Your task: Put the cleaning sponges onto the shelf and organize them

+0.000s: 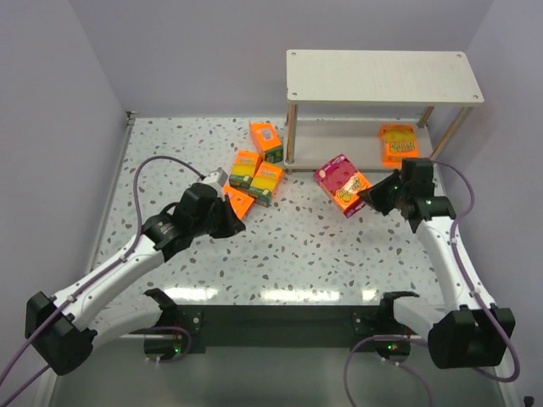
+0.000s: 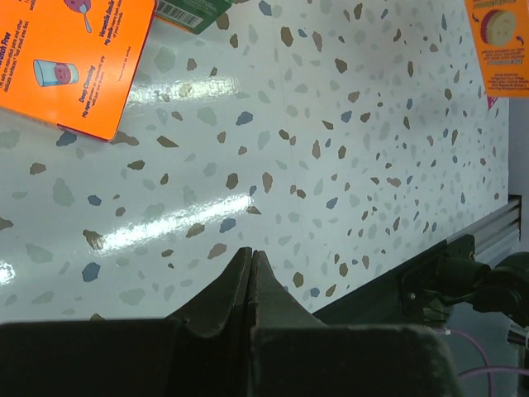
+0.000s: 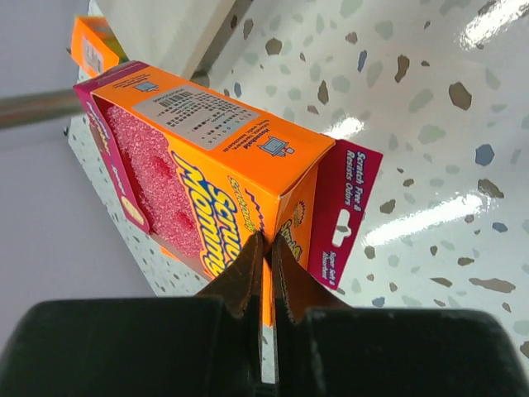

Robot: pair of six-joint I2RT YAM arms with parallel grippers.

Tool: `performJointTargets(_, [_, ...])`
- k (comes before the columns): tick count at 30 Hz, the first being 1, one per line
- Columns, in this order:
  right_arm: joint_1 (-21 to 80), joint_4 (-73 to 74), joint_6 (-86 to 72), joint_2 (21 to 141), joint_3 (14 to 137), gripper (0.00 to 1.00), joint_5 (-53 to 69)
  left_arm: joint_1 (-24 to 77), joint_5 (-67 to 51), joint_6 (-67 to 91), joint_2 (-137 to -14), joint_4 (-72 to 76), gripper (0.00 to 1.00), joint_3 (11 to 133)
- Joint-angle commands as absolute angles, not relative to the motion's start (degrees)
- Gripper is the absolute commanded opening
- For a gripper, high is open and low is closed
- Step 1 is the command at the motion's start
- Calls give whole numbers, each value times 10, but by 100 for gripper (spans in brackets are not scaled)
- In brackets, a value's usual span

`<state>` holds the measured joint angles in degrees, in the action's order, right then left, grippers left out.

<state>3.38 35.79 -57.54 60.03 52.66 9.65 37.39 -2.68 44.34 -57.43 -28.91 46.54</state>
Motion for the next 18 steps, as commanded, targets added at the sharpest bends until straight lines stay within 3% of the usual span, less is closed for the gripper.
performJointTargets(1, [9, 331, -609, 643, 558, 0, 103, 370, -26, 437, -575, -297, 0, 494])
performJointTargets(11, [2, 123, -743, 803, 598, 0, 59, 369, -26, 434, -579, -307, 0, 498])
performJointTargets(18, [1, 126, -774, 914, 685, 0, 2, 367, -29, 436, -599, -304, 0, 503])
